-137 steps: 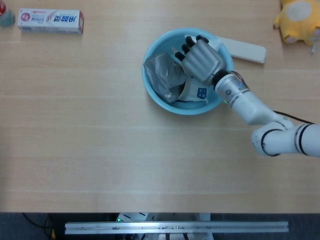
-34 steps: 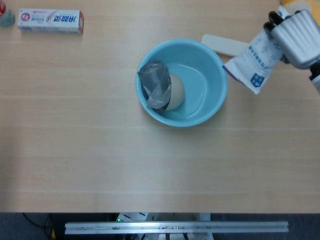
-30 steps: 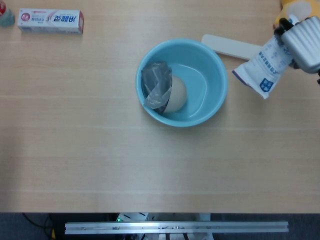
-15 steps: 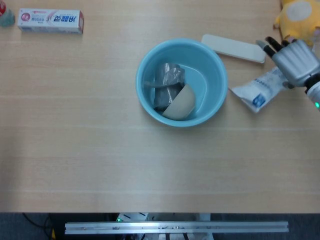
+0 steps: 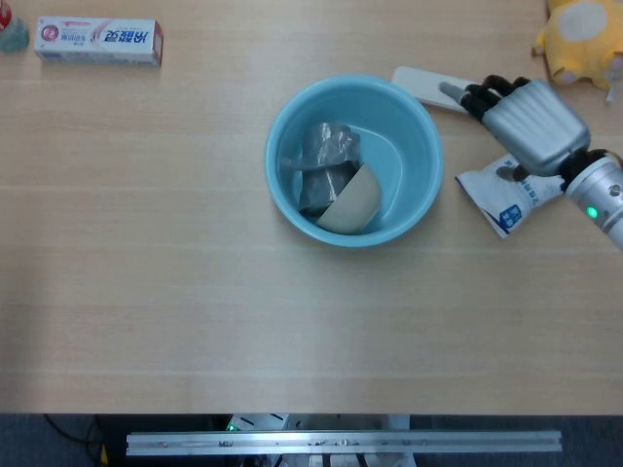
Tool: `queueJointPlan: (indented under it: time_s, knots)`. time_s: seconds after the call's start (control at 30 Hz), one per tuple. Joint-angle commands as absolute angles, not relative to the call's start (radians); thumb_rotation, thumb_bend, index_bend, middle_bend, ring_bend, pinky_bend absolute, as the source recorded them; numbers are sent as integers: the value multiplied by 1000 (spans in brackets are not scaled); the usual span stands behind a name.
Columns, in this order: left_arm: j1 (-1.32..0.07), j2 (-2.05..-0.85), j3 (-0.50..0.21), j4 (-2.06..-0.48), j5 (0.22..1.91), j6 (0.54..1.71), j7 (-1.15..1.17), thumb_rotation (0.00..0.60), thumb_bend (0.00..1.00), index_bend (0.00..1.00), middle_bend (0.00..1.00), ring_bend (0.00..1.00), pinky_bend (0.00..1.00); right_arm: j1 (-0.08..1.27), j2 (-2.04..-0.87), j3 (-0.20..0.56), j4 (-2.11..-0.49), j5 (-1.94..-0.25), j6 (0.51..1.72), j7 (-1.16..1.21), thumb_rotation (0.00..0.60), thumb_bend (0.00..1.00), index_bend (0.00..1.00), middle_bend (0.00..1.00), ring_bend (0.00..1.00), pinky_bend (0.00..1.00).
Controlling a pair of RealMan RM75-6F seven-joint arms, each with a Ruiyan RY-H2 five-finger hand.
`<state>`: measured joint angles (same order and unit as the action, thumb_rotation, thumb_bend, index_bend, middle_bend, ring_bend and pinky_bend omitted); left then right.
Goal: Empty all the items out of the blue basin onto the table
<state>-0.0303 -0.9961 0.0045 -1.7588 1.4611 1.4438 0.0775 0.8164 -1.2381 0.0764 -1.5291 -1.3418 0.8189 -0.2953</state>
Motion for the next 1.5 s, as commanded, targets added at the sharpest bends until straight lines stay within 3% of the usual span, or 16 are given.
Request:
queueJointPlan:
  time_s: [0.03,0.4,1.0,1.2,1.5]
  knots:
    - [-28,-997,5,-1757,1460,1447,76,600,219,294,285,249,211,859,-1248,89,-1575,-1387,789,-284,600,27,117,314,235,443]
    - [-6,-994,10,-1733,1444,1466,41,600,219,294,285,249,212,976,-1427,90,-1522,-1317,659,-463,600,29,149,320,237,443]
    - [8,-993,10,-1704,1442,1476,1,600,219,294,284,249,212,1020,-1538,81,-1441,-1258,667,-530,600,39,215,359,251,457]
    - [8,-993,9,-1701,1440,1473,-2,600,219,294,284,249,211,1024,-1569,72,-1406,-1269,675,-525,600,94,299,421,288,467]
    - [8,-994,10,-1699,1439,1467,-9,600,220,294,284,249,212,1022,-1644,80,-1309,-1302,718,-482,600,250,558,604,449,552]
